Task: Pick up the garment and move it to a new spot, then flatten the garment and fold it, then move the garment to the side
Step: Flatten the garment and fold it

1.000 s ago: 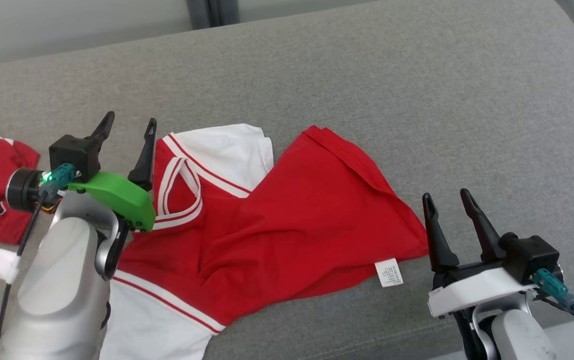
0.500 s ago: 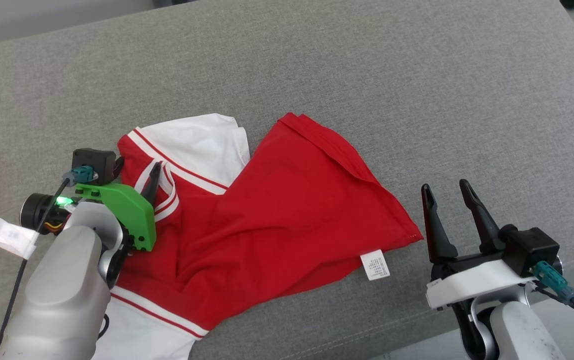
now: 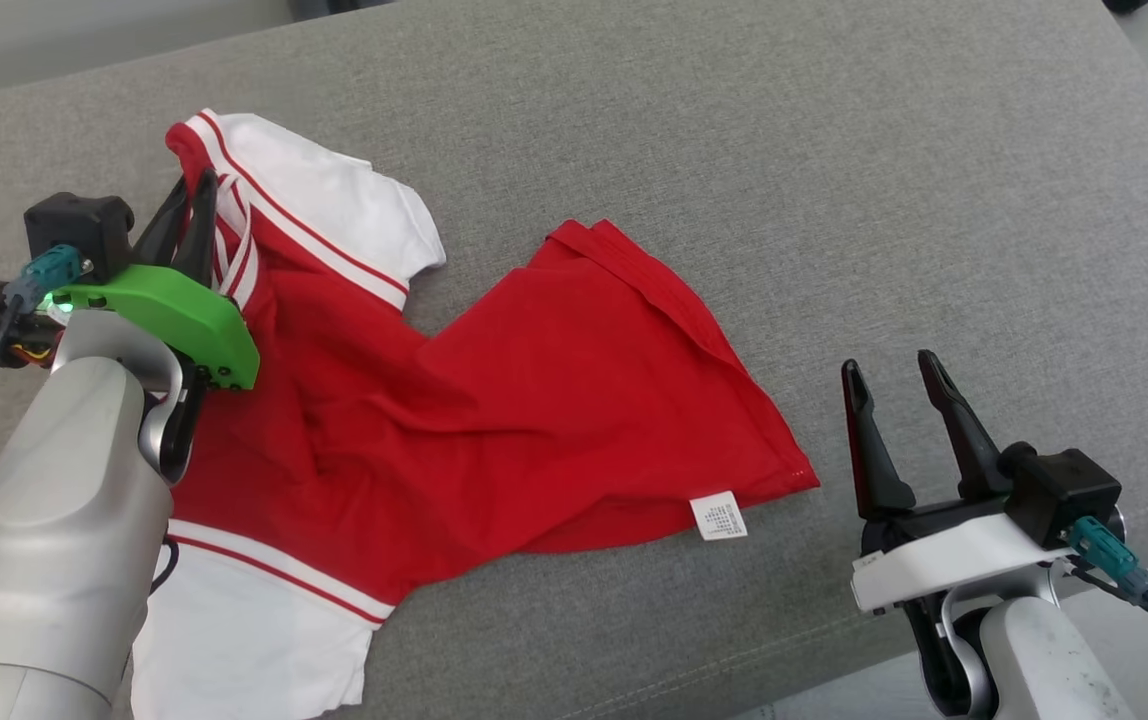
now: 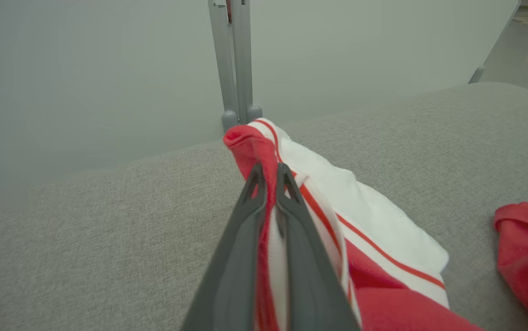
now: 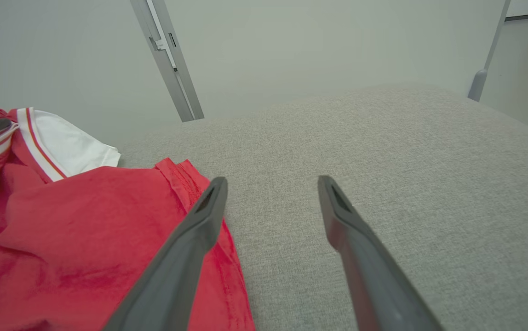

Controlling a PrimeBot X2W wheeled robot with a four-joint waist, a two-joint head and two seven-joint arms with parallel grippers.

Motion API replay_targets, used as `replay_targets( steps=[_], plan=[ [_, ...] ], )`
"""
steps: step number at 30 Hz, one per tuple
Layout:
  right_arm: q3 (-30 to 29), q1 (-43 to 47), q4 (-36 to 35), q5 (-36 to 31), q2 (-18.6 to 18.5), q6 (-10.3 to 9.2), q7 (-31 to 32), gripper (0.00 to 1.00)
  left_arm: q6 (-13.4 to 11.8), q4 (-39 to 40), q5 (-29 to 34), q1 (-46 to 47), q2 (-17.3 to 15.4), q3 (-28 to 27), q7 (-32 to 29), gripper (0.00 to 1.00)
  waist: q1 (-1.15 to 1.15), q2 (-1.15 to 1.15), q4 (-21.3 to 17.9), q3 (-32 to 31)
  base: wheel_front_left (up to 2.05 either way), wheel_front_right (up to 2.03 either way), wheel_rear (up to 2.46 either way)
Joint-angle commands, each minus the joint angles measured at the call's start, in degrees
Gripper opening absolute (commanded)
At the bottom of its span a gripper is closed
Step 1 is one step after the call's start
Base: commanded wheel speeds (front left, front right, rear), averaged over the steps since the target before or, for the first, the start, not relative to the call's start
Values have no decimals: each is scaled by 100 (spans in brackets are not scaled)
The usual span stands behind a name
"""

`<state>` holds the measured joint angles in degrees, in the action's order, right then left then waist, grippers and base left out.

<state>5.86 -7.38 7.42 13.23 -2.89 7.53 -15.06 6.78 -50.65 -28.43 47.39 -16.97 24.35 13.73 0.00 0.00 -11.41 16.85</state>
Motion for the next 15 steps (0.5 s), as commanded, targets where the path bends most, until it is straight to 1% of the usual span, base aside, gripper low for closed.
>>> replay_targets(
  steps=[1, 3, 4, 5, 10, 15],
  plan=[
    [-5, -38, -20, 2, -1, -8, -17, 100, -14, -84, 31, 46, -5, -19, 58, 0, 0, 0, -22, -7, 0, 0, 0],
    [0, -43, -22, 7, 0, -8, -17, 100, -15, -106, 53, 80, -6, -45, 117, 56, 0, 0, -38, -6, 0, 0, 0],
    [1, -48, -23, 11, 0, -8, -17, 100, -25, -101, 76, 82, -4, -63, 119, 93, 0, 0, -37, -10, 0, 0, 0],
    [-3, -50, -19, 16, 0, -8, -17, 100, -24, -104, 92, 58, 6, -80, 138, 100, 0, 0, -26, -24, 0, 0, 0],
    [-30, -4, 6, 8, -2, -8, -17, 100, -67, 367, 195, -277, -10, -384, 145, 100, 0, 0, 104, -205, 0, 0, 0],
    [-21, 87, 25, -31, -2, -8, -17, 100, -187, 1303, 358, -948, -21, -987, 147, 100, 0, 0, 304, -504, 0, 0, 0]
  ],
)
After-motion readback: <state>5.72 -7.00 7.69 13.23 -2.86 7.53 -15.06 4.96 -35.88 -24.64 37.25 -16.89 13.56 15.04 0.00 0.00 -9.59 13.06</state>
